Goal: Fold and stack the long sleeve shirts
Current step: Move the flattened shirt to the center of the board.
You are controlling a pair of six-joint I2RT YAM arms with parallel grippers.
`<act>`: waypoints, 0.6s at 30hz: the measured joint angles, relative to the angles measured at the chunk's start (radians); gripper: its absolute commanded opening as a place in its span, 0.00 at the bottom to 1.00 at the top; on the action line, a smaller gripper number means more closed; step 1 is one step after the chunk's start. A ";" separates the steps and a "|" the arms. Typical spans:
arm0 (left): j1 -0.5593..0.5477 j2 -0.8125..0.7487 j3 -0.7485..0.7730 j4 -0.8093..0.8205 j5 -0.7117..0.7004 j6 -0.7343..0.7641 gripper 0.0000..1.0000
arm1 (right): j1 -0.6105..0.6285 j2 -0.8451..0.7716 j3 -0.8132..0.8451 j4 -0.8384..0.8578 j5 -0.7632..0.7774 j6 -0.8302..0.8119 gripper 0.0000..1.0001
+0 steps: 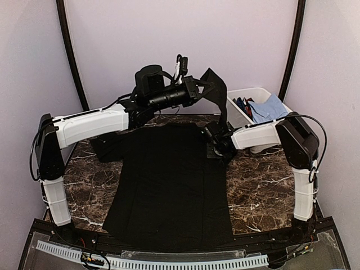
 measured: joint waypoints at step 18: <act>0.000 -0.106 -0.159 -0.032 -0.092 0.064 0.00 | -0.048 -0.079 -0.166 0.083 -0.056 0.072 0.50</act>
